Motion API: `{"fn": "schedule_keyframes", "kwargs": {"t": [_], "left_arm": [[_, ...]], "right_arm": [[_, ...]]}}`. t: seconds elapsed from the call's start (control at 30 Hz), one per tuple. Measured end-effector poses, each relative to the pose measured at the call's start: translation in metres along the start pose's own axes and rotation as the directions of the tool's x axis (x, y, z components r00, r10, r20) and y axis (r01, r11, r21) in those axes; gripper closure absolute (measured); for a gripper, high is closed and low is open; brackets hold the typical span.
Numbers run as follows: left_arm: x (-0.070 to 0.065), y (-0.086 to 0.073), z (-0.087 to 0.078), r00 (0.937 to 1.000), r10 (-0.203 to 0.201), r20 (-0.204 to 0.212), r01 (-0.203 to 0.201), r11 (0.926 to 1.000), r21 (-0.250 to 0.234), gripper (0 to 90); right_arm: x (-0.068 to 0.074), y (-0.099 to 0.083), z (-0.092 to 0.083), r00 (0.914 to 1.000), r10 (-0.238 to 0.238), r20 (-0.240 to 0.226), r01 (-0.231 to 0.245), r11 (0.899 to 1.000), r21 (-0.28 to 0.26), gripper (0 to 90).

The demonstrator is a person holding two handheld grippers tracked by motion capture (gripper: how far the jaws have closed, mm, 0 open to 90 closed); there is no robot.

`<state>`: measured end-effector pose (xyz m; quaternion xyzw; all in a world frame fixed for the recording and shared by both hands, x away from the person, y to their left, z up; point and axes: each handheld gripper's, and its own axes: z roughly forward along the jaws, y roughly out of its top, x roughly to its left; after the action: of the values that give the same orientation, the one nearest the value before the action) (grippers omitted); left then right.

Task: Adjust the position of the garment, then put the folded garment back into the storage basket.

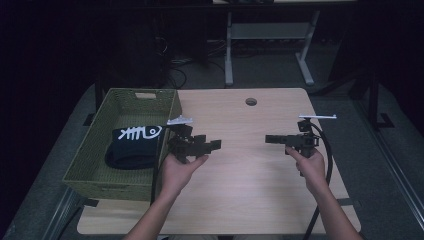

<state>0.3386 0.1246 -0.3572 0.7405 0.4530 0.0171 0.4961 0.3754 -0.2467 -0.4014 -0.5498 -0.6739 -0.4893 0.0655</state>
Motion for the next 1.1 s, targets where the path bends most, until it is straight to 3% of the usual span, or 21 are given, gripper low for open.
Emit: {"fn": "schedule_keyframes", "kwargs": {"t": [0.53,1.1], "left_arm": [[0.000,-0.010,0.018,0.9999,-0.014,0.002,0.014,0.9998,0.010,28.0],[0.001,-0.018,0.024,0.9999,-0.015,0.001,0.015,0.9998,0.010,27.8]], "right_arm": [[-0.018,-0.013,-0.022,0.9994,0.027,0.023,-0.027,1.000,-0.008,28.7],[-0.036,-0.038,-0.039,0.9980,0.051,0.038,-0.050,0.999,-0.013,28.6]]}}
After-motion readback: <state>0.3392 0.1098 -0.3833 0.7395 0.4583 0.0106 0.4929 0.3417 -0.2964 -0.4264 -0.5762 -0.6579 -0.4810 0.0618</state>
